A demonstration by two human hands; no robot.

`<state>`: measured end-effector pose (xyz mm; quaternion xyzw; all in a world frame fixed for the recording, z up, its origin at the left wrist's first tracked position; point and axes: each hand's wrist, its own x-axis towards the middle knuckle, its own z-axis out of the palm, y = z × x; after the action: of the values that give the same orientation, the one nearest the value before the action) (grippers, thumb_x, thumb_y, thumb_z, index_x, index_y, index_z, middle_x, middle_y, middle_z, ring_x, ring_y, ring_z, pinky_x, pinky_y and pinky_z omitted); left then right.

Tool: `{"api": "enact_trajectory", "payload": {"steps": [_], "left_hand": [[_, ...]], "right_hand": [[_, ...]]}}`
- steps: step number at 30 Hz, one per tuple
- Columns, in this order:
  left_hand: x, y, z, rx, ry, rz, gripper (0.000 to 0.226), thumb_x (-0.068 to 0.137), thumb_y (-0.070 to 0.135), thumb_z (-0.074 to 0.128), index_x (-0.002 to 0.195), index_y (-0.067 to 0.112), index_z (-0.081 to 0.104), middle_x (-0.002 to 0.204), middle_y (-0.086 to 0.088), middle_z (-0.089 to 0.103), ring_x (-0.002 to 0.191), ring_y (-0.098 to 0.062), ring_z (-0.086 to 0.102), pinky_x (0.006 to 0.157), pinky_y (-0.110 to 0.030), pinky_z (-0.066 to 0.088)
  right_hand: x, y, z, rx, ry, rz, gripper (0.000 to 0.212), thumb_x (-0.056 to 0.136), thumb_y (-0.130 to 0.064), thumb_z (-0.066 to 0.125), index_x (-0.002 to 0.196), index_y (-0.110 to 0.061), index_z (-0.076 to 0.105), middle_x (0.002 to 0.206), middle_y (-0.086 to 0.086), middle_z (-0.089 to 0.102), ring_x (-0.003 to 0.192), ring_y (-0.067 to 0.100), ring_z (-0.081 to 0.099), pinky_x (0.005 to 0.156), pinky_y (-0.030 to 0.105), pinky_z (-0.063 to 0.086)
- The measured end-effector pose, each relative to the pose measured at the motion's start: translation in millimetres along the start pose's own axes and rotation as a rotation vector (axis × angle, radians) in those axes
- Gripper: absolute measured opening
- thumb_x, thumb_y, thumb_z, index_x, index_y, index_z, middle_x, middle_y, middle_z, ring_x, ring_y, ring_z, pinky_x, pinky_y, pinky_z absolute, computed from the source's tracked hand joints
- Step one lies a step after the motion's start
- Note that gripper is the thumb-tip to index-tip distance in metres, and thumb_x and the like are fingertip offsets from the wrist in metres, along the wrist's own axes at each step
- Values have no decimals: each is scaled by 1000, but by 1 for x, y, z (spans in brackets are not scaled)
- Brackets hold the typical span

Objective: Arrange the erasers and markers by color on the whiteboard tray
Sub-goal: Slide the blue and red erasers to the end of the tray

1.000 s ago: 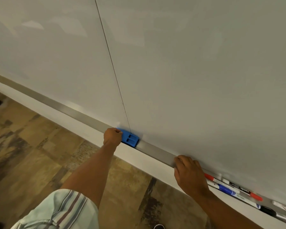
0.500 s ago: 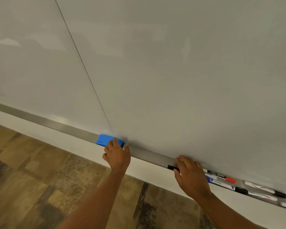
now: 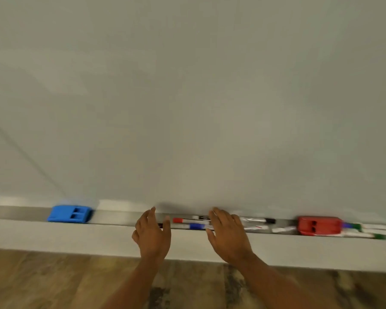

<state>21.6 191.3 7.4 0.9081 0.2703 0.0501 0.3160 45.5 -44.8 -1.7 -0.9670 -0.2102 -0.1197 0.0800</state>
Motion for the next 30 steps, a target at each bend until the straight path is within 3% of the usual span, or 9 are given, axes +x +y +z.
{"api": "enact_trajectory", "payload": {"steps": [7, 11, 15, 20, 23, 26, 30], "left_hand": [[-67, 104, 82, -152, -159, 63, 51, 100, 34, 66, 148, 17, 55, 150, -15, 57, 141, -40, 47, 113, -61, 37], [-112, 166, 122, -317, -283, 118, 46, 104, 31, 63, 146, 12, 58, 147, -14, 60, 136, -35, 54, 116, -53, 44], [-150, 218, 153, -509, -404, 100, 34, 102, 25, 66, 135, 14, 66, 126, -8, 70, 115, -25, 66, 101, -36, 49], [-187, 261, 190, -551, -514, 80, 30, 102, 26, 66, 131, 20, 69, 116, 5, 70, 107, -15, 64, 94, -31, 47], [-200, 279, 210, -586, -558, -15, 29, 100, 23, 68, 129, 18, 71, 121, 1, 72, 110, -18, 65, 101, -35, 51], [-209, 291, 224, -645, -599, -150, 30, 99, 21, 71, 129, 19, 69, 122, -4, 72, 113, -25, 67, 108, -47, 55], [-215, 303, 239, -647, -594, -179, 37, 98, 18, 72, 135, 17, 67, 128, -12, 71, 120, -33, 67, 109, -54, 54]], "right_hand": [[-53, 94, -32, -31, 16, 192, 48, 97, -46, 50, 136, -19, 59, 137, 1, 64, 123, 21, 60, 102, 45, 50], [-90, 154, -48, -27, 46, 324, 43, 96, -45, 53, 132, -21, 60, 132, 0, 65, 121, 21, 62, 101, 43, 51], [-118, 207, -61, -79, 101, 460, 40, 94, -44, 55, 128, -22, 61, 125, 1, 67, 116, 23, 61, 97, 45, 48], [-142, 260, -74, -136, 80, 653, 40, 94, -46, 57, 125, -21, 64, 122, 2, 69, 111, 25, 64, 89, 47, 49], [-152, 284, -77, -110, -1, 758, 41, 95, -47, 60, 128, -23, 64, 125, 3, 68, 115, 26, 63, 93, 48, 48], [-161, 301, -75, -63, -88, 783, 43, 98, -47, 53, 135, -27, 57, 136, 0, 63, 123, 23, 57, 101, 46, 42], [-163, 321, -74, 24, -138, 844, 53, 99, -45, 51, 148, -26, 45, 148, -3, 54, 134, 19, 48, 106, 43, 35]]}}
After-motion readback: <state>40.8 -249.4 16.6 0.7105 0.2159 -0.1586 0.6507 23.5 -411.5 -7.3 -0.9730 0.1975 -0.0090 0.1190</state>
